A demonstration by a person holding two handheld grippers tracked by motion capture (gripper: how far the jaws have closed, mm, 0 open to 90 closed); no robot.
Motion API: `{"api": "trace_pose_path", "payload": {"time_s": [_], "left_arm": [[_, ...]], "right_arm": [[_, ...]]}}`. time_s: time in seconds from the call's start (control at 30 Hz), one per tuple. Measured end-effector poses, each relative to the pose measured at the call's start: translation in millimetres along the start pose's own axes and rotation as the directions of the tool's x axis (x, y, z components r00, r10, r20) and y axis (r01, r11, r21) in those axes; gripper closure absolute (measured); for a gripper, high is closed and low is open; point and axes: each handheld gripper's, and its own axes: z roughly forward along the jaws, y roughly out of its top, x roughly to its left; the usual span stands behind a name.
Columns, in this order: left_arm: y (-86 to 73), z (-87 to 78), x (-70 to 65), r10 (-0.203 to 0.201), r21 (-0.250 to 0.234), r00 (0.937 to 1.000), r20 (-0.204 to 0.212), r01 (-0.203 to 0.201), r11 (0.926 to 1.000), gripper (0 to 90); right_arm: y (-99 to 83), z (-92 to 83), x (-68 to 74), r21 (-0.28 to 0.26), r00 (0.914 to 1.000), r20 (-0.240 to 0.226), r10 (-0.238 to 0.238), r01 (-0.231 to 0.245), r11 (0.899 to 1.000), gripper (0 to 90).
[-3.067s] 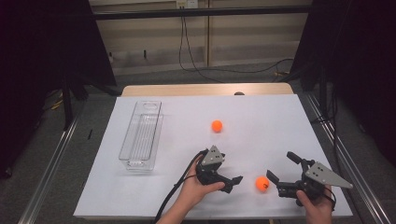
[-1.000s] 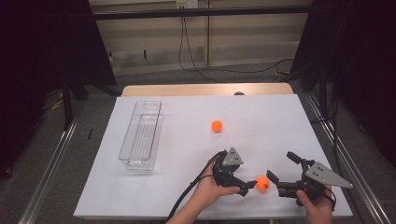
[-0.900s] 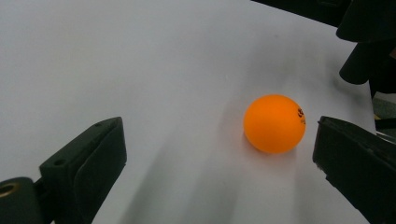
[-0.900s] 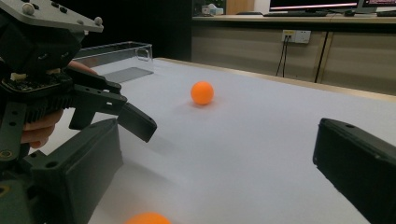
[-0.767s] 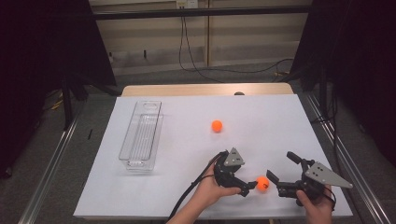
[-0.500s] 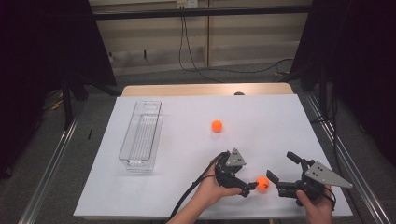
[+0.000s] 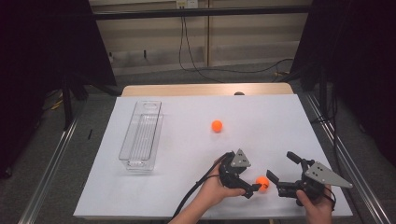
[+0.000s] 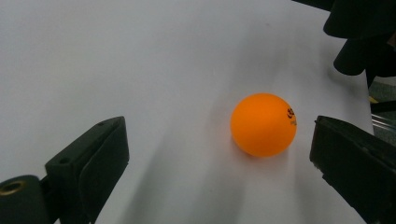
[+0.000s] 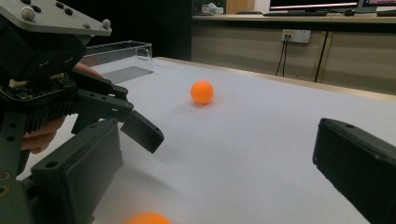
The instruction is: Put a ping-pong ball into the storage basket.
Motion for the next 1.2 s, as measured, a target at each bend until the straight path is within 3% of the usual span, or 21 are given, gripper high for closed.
{"api": "trace_pose_path", "payload": {"time_s": [0.5, 1.2], "left_arm": [[6.1, 6.6, -4.0, 0.037, 0.025, 0.9988, 0.032, -0.038, 0.9990, 9.8], [9.0, 13.6, -7.3, 0.031, 0.047, 0.9957, 0.087, -0.035, 0.9983, 20.0]], "right_arm": [[0.2, -0.2, -0.2, -0.001, 1.0000, 0.003, 0.004, -0.004, 1.000, 0.9], [0.1, -0.7, -0.6, -0.002, 1.0000, 0.004, 0.004, -0.004, 1.000, 0.9]]}}
